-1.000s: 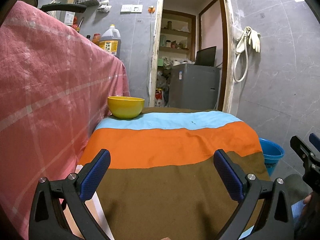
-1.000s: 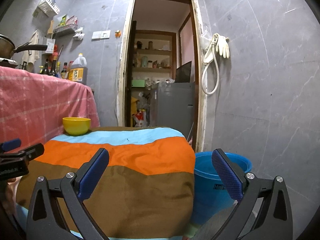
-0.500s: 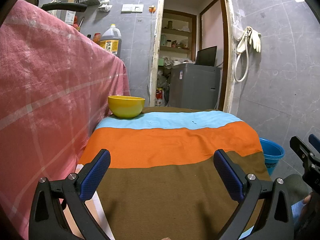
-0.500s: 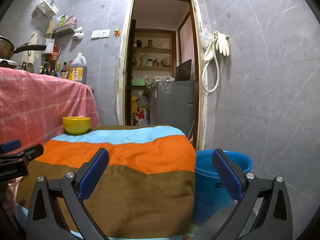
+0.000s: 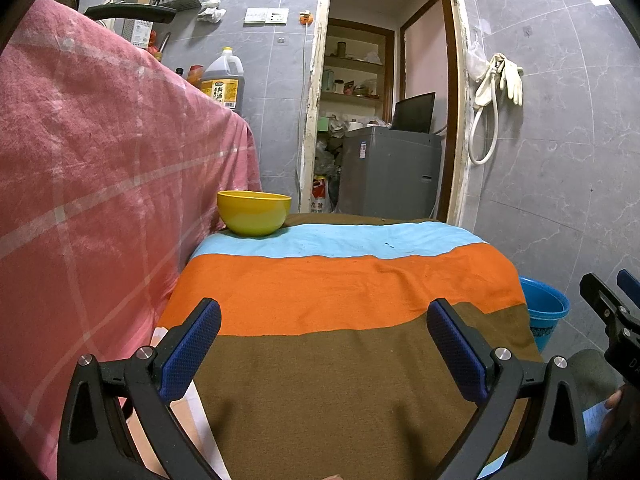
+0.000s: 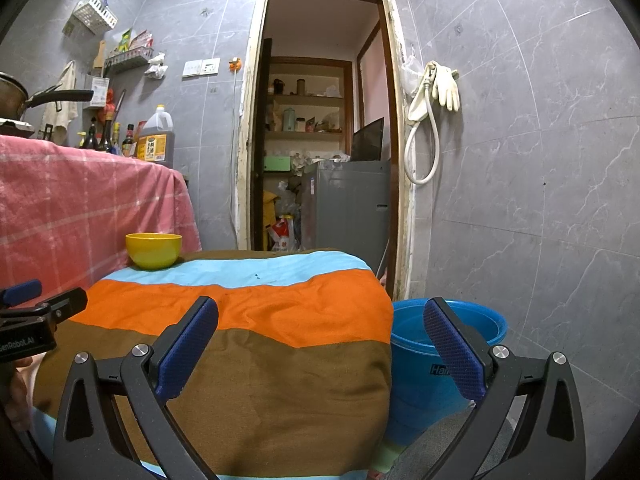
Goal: Collect trash
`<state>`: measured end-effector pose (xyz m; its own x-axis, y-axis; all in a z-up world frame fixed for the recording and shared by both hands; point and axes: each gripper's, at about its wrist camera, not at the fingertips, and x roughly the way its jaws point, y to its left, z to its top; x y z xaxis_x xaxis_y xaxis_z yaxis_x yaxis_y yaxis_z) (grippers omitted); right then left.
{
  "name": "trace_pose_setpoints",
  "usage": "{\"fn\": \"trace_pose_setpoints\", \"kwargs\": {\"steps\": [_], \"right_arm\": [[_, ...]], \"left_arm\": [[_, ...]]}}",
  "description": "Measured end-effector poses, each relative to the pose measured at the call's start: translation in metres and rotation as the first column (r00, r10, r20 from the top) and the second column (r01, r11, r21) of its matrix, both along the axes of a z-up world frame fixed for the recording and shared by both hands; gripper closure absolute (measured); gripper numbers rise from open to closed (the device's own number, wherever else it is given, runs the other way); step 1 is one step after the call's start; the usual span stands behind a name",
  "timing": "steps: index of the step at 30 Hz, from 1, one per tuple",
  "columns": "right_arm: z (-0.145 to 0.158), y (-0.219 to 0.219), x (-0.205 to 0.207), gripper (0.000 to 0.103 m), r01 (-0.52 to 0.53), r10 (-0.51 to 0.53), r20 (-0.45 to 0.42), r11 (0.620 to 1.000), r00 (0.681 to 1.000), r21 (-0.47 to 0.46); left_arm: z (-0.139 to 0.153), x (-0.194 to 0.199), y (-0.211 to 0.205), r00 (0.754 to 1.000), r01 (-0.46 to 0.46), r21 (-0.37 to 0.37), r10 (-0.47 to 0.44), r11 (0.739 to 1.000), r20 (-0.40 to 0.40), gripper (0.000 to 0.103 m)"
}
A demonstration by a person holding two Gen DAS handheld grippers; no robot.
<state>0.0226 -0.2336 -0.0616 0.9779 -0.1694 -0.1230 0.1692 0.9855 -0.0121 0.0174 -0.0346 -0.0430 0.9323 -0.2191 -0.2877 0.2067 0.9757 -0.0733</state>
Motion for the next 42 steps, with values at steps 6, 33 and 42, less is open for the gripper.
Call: {"fn": "trace_pose_setpoints", "kwargs": {"steps": [6,33,42], "right_arm": [[0.0005,0.0000,0.0000,0.000,0.001,-0.001,0.001,1.000,1.000,0.000],[0.0000,0.0015,-0.0001,0.000,0.001,-0.001,-0.001,1.000,1.000,0.001],[-0.0005,0.0030,-0.0004,0.000,0.002,-0.002,-0.001,1.000,1.000,0.002]], "left_arm": [[0.0001,-0.0007,-0.0009,1.000,-0.001,0.000,0.001,1.000,0.001,0.002],[-0.0019,-0.0029,-0.0037,1.000,-0.008,-0.003,0.008,1.000,-0.003,0.002],[-0.0030,-0.0041,-0.0052,1.000,-0.012,-0.006,0.012,1.000,-0.007,0.002]]}}
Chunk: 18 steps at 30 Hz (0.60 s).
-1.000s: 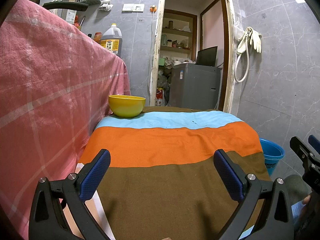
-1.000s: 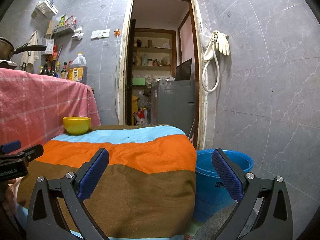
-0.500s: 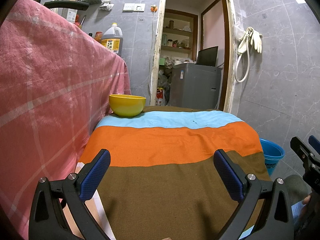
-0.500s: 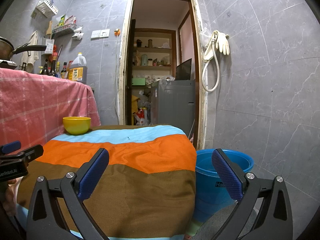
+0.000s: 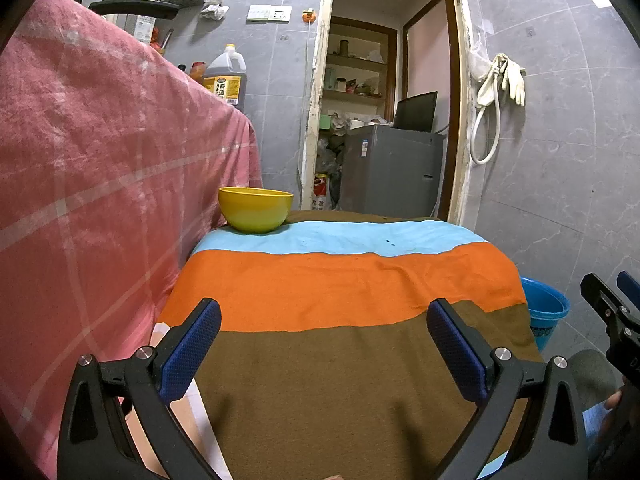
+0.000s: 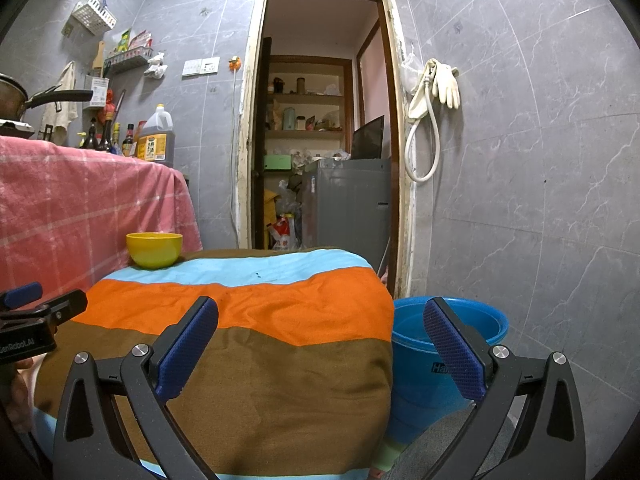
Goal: Collect trash
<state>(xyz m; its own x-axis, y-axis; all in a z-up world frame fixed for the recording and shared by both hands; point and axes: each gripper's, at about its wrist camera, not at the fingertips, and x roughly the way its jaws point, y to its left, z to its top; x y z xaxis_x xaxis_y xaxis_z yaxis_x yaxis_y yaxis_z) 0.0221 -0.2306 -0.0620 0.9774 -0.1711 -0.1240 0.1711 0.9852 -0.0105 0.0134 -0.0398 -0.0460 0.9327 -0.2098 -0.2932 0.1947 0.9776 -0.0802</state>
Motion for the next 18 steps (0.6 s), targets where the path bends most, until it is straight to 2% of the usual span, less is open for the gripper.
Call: {"fn": "trace_pose_setpoints", "kwargs": {"steps": [18], "right_arm": [[0.0002,0.0006,0.0006,0.000,0.000,0.000,-0.002,1.000,1.000,0.002]], "left_arm": [[-0.0005,-0.0009,-0.0011,1.000,-0.005,-0.003,0.005,1.000,-0.008,0.002]]}}
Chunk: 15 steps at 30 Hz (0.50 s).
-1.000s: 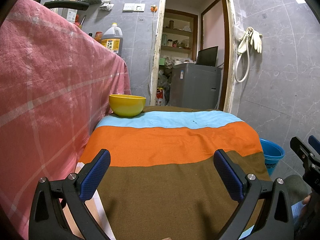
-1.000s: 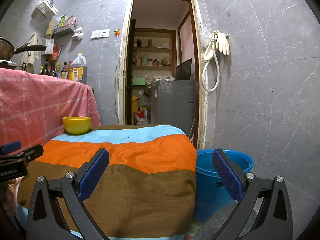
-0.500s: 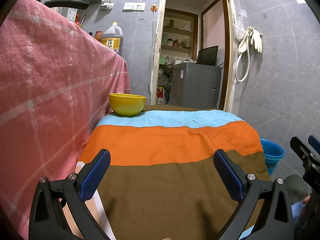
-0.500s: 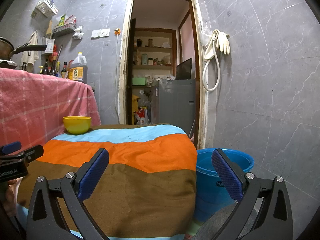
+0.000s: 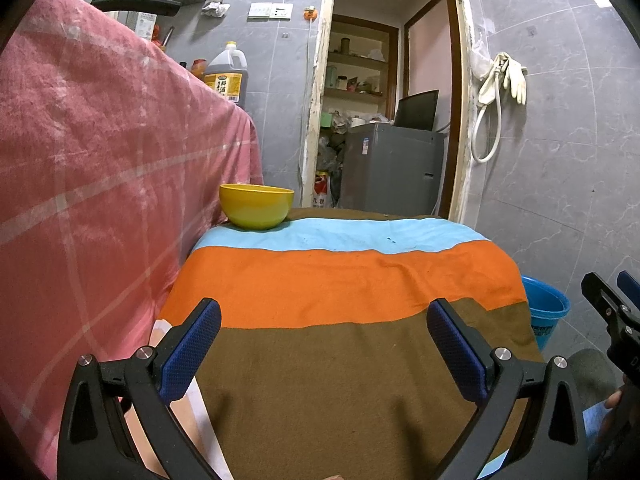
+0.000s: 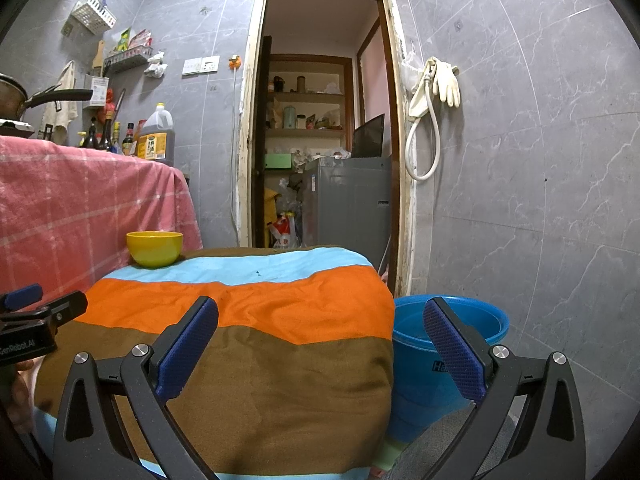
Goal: Collect trash
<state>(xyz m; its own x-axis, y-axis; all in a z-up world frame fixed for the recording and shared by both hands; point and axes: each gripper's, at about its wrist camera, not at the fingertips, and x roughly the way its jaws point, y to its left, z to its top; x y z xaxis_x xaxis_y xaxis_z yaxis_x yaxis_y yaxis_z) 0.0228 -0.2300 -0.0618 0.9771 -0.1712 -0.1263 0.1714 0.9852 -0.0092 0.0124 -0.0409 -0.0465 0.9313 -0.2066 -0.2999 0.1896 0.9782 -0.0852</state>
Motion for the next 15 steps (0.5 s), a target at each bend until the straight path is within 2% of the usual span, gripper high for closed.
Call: {"fn": "trace_pose_setpoints", "kwargs": {"steps": [15], "right_arm": [[0.0002,0.0005,-0.0005,0.000,0.000,0.000,-0.001,1.000,1.000,0.001]], "left_arm": [[0.0001,-0.0005,0.0000,1.000,0.000,0.000,0.000,1.000,-0.001,0.002]]}}
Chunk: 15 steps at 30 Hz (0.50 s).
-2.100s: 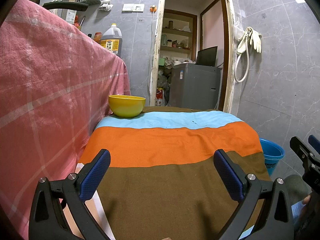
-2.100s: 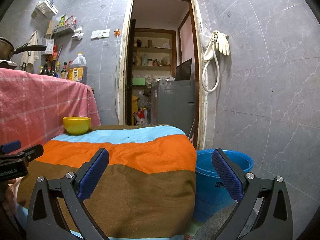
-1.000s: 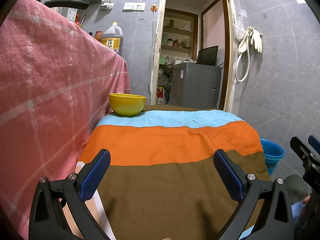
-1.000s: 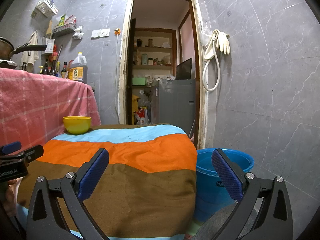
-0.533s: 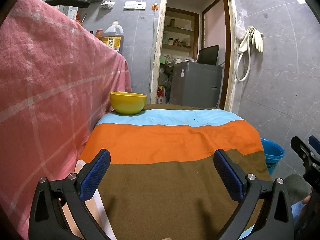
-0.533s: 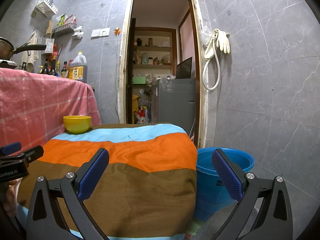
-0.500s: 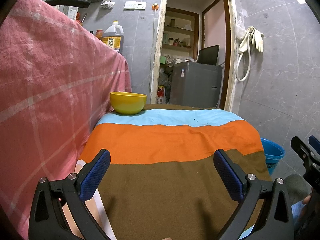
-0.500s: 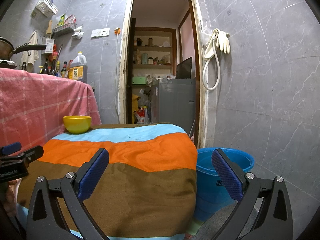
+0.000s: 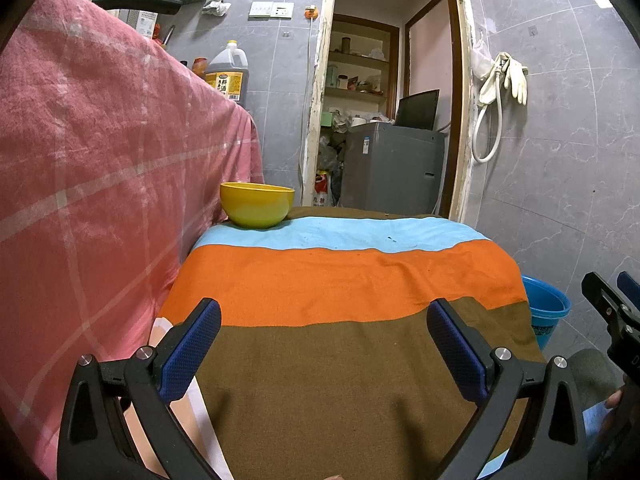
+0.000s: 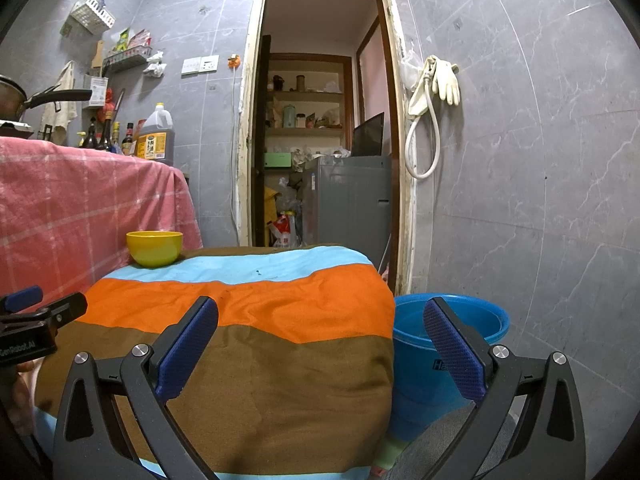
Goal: Collect trash
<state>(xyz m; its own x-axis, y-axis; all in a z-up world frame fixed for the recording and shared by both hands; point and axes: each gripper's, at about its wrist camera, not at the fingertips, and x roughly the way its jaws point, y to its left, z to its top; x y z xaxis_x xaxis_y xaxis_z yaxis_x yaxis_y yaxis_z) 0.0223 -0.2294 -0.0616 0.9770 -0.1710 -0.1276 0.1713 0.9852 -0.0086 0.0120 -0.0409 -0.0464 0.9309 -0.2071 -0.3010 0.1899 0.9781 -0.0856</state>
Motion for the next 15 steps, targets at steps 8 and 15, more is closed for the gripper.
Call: {"fn": "trace_pose_setpoints", "kwargs": {"steps": [8,15], "right_arm": [[0.0006,-0.0001,0.0004,0.000,0.000,0.000,-0.001,1.000,1.000,0.001],[0.0006,0.0012,0.0001,0.000,0.000,0.000,-0.002,1.000,1.000,0.002]], "left_arm": [[0.0003,0.0015,0.0005,1.000,0.000,-0.002,0.000,1.000,-0.001,0.002],[-0.0022,-0.0022,-0.0027,1.000,-0.015,-0.001,0.015,1.000,0.007,0.002]]}}
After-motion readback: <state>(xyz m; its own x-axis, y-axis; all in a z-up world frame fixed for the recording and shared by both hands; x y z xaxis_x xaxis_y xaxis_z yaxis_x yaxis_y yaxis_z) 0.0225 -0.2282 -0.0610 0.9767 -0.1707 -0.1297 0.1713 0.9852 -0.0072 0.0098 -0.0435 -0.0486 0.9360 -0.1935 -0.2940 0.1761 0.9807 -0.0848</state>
